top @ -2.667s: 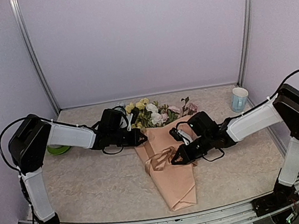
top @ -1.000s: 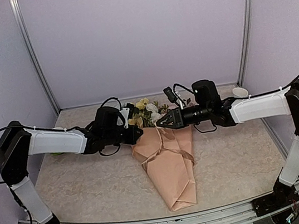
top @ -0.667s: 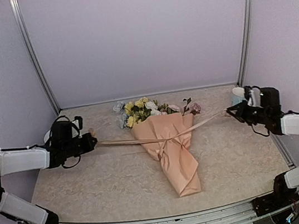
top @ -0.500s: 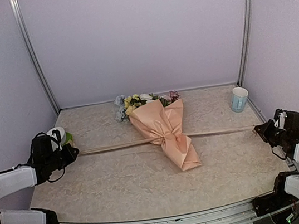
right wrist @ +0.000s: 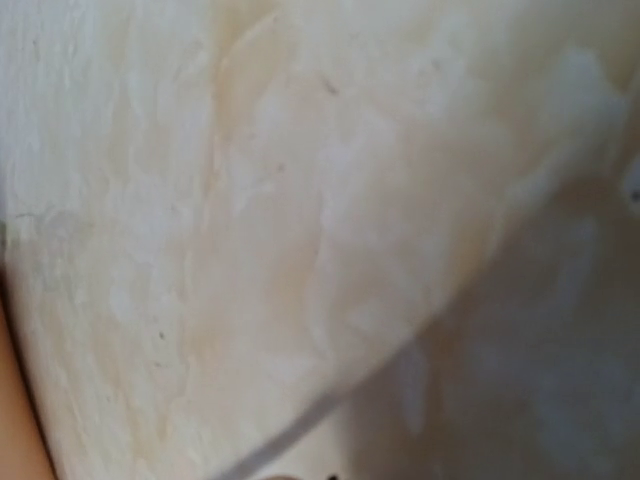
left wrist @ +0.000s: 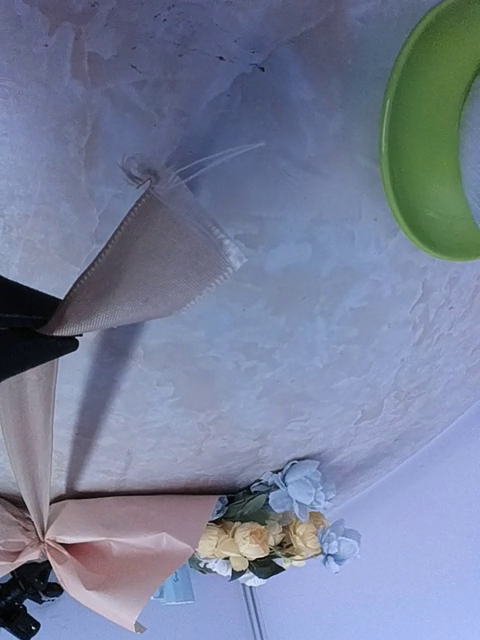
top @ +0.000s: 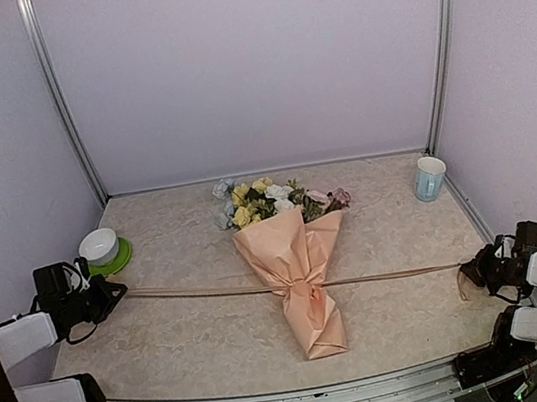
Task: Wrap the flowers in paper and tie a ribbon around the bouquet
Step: Tie the ribbon around the folded bouquet.
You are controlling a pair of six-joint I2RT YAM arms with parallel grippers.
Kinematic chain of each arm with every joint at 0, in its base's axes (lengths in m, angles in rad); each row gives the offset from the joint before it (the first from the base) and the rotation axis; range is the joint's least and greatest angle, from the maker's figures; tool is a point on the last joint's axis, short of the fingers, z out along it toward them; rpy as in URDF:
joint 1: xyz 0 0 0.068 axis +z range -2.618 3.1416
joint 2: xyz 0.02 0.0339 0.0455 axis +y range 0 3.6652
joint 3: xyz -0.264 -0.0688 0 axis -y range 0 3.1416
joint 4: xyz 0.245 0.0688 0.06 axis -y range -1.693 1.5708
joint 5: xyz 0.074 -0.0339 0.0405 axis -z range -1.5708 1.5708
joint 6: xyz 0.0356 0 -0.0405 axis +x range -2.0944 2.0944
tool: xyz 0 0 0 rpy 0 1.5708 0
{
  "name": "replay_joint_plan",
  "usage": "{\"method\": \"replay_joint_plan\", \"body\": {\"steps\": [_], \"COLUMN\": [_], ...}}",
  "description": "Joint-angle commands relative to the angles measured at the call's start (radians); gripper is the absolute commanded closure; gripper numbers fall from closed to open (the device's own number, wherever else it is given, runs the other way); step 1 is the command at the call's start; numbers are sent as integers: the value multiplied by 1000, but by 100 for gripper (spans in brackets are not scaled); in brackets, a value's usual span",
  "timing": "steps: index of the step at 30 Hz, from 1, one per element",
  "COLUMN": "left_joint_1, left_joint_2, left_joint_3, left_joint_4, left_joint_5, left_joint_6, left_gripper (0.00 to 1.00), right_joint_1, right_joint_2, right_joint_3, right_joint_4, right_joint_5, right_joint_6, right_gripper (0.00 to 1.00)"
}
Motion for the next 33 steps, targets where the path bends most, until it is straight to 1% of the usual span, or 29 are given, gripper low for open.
{"method": "replay_joint_plan", "body": {"steps": [1, 11, 13, 15, 17, 20, 22, 24, 27, 29, 32, 33], "left_joint_1": [90, 150, 148, 124, -6, -242, -365, -480, -680, -791, -912, -946], "left_joint_2": [-11, -35, -34, -25, -23, -4, 29, 73, 143, 180, 219, 228], "left_joint_3": [10, 1, 1, 7, 33, 100, 153, 229, 353, 419, 494, 511], "left_joint_4": [65, 62, 71, 80, 81, 85, 92, 93, 43, 6, -87, -124], "left_joint_5": [-270, -277, -265, -246, -269, -334, -345, -334, -320, -293, -227, -204], "left_joint_6": [16, 10, 10, 13, 17, 8, -2, 22, 130, 228, 370, 411], "left_gripper": [100, 100, 100, 100, 100, 100, 100, 100, 100, 100, 100, 94], "right_joint_1": [-85, -157, -169, -161, -107, 97, 218, 324, 485, 604, 770, 820], "right_joint_2": [6, 40, 38, 22, -31, -159, -218, -250, -249, -233, -196, -179], "right_joint_3": [30, 62, 62, 80, 120, 207, 271, 332, 421, 470, 528, 552], "right_joint_4": [156, 133, 136, 131, 102, 73, 89, 126, 170, 201, 234, 234], "right_joint_5": [297, 264, 231, 148, 88, 74, 47, 7, -49, -70, -77, -81], "right_joint_6": [-36, -122, -138, -158, -160, -149, -131, -116, -119, -128, -162, -178], "right_gripper": [100, 100, 100, 100, 100, 100, 100, 100, 100, 100, 100, 100]}}
